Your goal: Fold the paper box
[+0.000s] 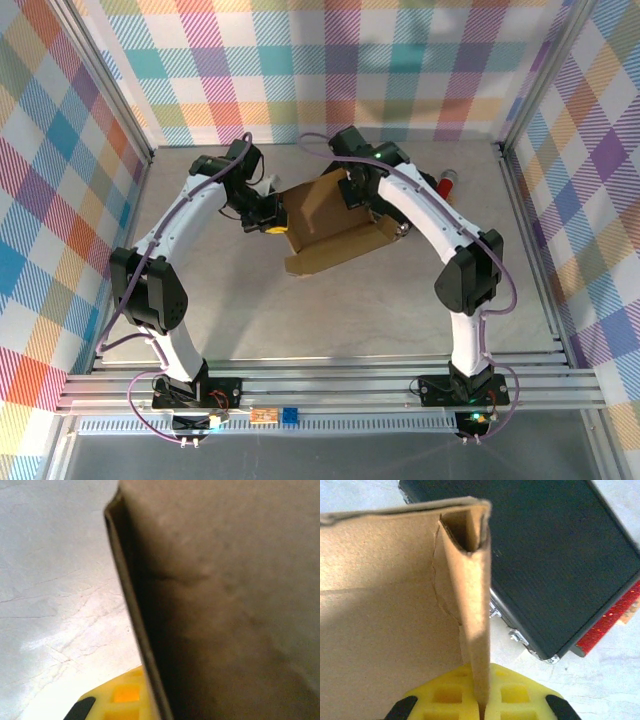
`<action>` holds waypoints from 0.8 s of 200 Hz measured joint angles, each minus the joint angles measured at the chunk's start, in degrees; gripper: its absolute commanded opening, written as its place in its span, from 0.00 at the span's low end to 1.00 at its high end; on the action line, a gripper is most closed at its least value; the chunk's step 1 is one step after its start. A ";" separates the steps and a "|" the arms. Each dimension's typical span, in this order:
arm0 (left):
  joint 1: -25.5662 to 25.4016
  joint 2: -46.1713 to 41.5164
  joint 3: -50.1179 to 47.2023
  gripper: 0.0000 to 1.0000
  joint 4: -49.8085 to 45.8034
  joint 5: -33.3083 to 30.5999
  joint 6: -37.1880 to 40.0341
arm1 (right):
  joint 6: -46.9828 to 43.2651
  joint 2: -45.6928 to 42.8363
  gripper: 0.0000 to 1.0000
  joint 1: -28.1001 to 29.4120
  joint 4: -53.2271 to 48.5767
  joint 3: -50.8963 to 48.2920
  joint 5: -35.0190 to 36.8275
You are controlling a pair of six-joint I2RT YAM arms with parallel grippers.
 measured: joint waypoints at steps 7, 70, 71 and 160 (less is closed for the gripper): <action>0.00 0.00 0.22 0.00 -0.22 0.28 -0.02 | -0.07 0.00 0.09 -0.68 -0.07 0.31 -1.57; 0.00 0.00 1.86 0.00 -0.61 0.81 0.02 | -1.22 0.00 0.24 -2.71 -0.44 0.79 -7.19; 0.00 0.00 1.86 0.00 -0.61 0.83 0.02 | -1.29 0.00 0.24 -2.69 -0.44 0.79 -7.17; 0.00 0.00 2.16 0.00 -0.61 0.85 0.24 | -1.97 1.79 0.03 -2.64 -0.70 2.32 -4.28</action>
